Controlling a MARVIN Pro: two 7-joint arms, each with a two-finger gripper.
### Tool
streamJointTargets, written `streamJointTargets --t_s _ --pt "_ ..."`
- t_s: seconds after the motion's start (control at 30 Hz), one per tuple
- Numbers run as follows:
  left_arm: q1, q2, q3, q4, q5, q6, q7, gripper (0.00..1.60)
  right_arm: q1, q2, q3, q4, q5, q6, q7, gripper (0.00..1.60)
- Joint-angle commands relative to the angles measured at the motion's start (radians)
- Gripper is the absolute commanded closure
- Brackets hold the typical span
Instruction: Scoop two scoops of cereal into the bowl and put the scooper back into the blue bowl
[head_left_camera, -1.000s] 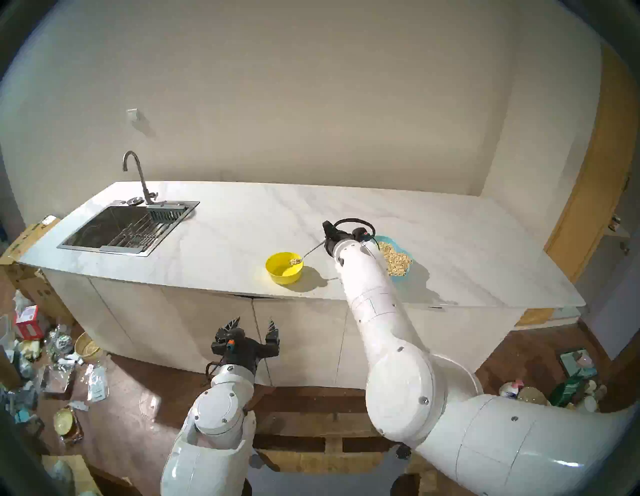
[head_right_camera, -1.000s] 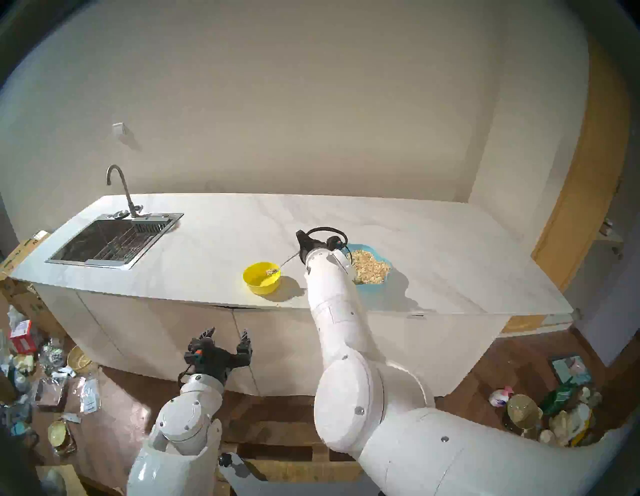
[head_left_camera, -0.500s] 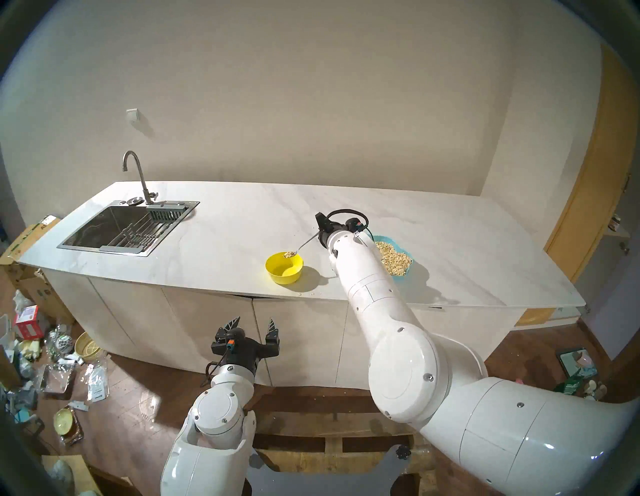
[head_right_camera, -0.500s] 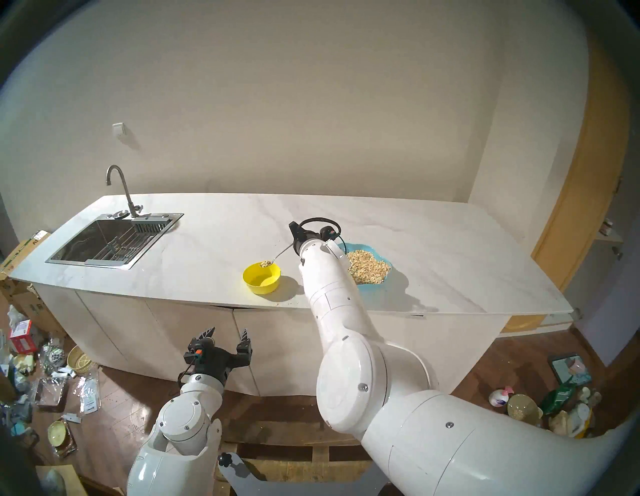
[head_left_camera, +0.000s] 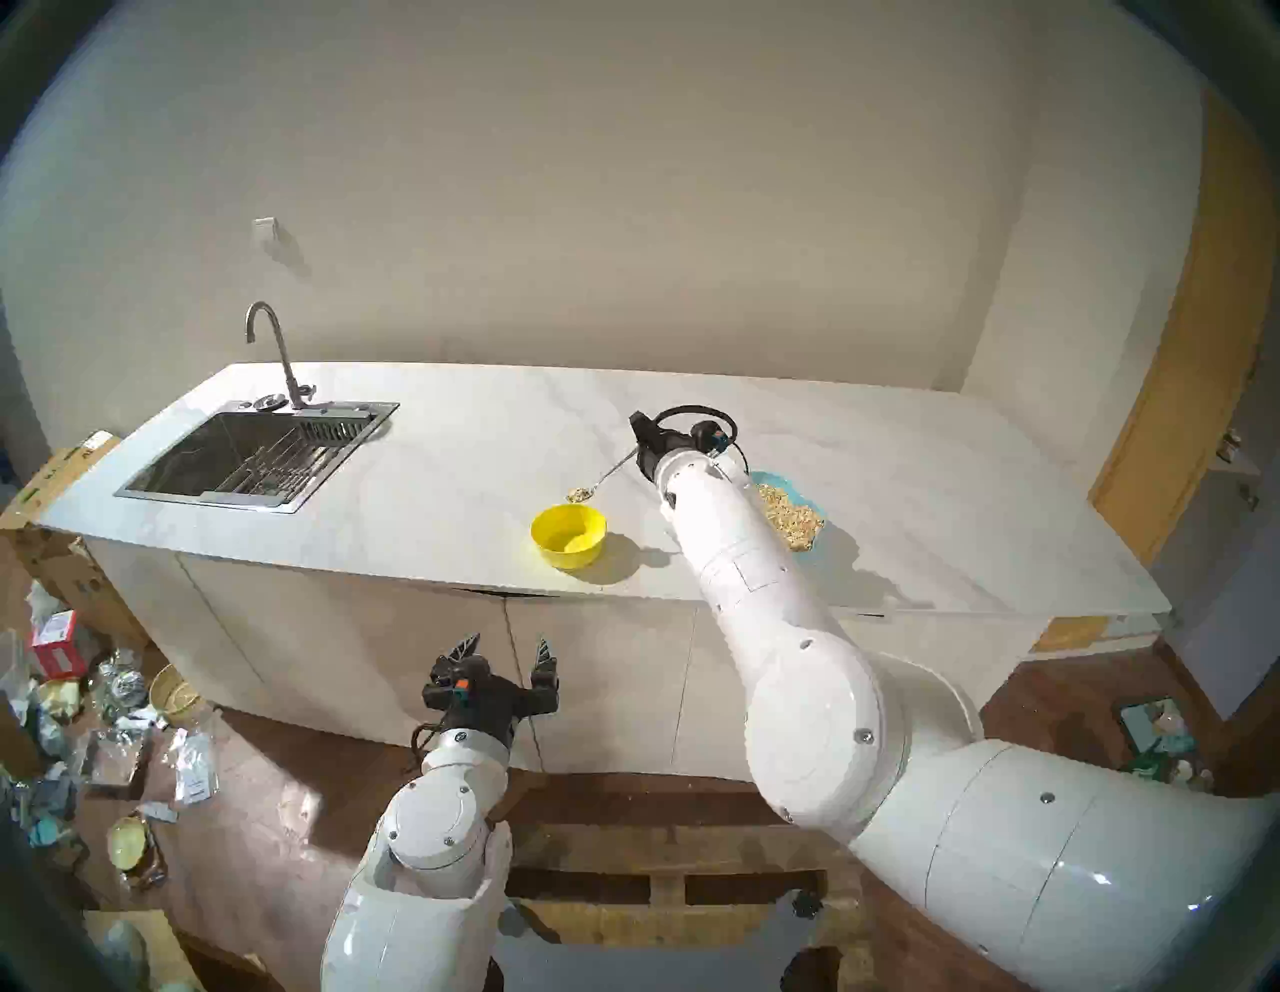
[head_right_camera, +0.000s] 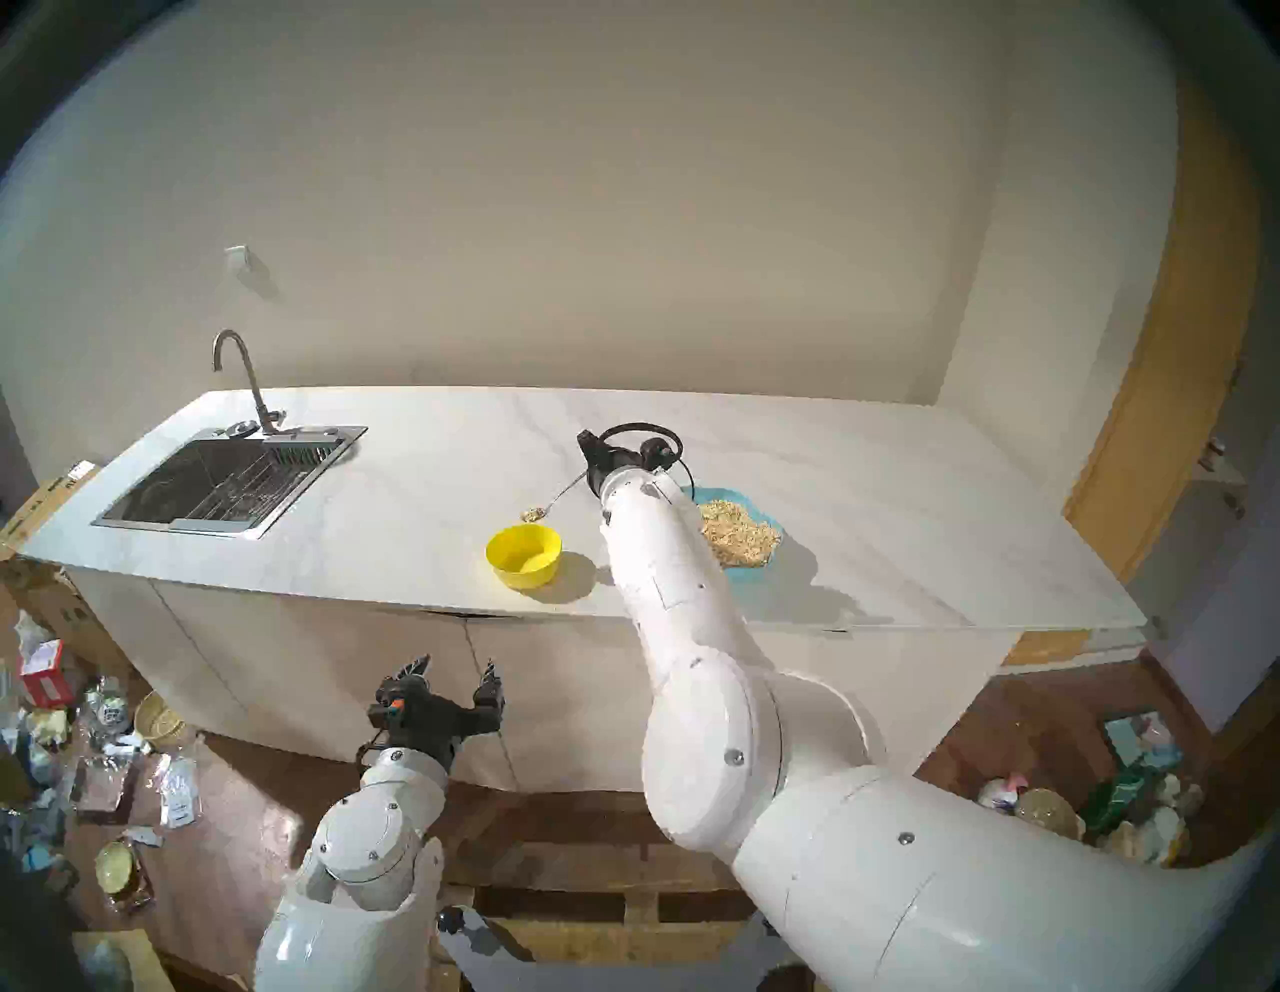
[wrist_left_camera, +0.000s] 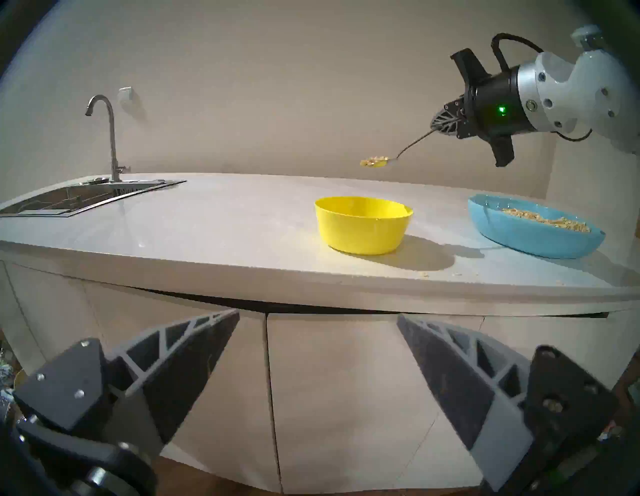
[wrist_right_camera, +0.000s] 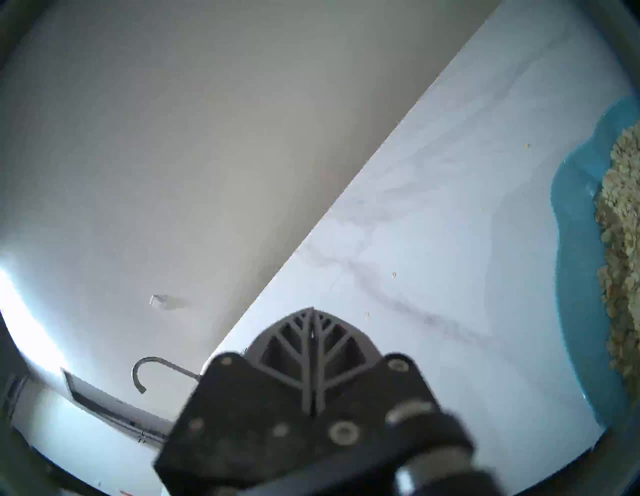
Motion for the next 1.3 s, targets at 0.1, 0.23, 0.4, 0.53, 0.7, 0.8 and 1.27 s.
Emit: streamJointTargets --t_s 0.1,0.23,0.4,0.53,0.7,0.8,1.27 --pt "-0.006 0.0 0.002 -0.026 -0.002 -0.006 -0.004 0.0 0.003 -0.008 -0.03 -0.071 -0.009 -0.027 0.094 1.6" --pt "-0.006 0.0 0.002 -0.026 -0.002 -0.006 -0.004 0.0 -0.017 -0.017 -0.037 -0.101 -0.01 -0.017 0.111 1.6" --pt "-0.005 0.0 0.002 -0.026 -0.002 -0.006 -0.004 0.0 -0.045 -0.024 -0.05 -0.133 -0.016 -0.012 0.132 1.6" --pt "-0.005 0.0 0.002 -0.027 -0.003 -0.006 -0.004 0.0 -0.071 -0.031 -0.059 -0.164 -0.021 -0.014 0.144 1.6" --pt "-0.005 0.0 0.002 -0.027 -0.003 -0.006 -0.004 0.0 -0.097 -0.033 -0.084 -0.186 -0.042 -0.032 0.167 1.6" --pt "-0.005 0.0 0.002 -0.027 -0.003 -0.006 -0.004 0.0 -0.104 -0.033 -0.088 -0.183 -0.043 -0.044 0.171 1.6" --pt "-0.006 0.0 0.002 -0.026 -0.002 -0.006 -0.004 0.0 -0.079 -0.017 -0.122 -0.084 -0.08 -0.138 0.218 1.6"
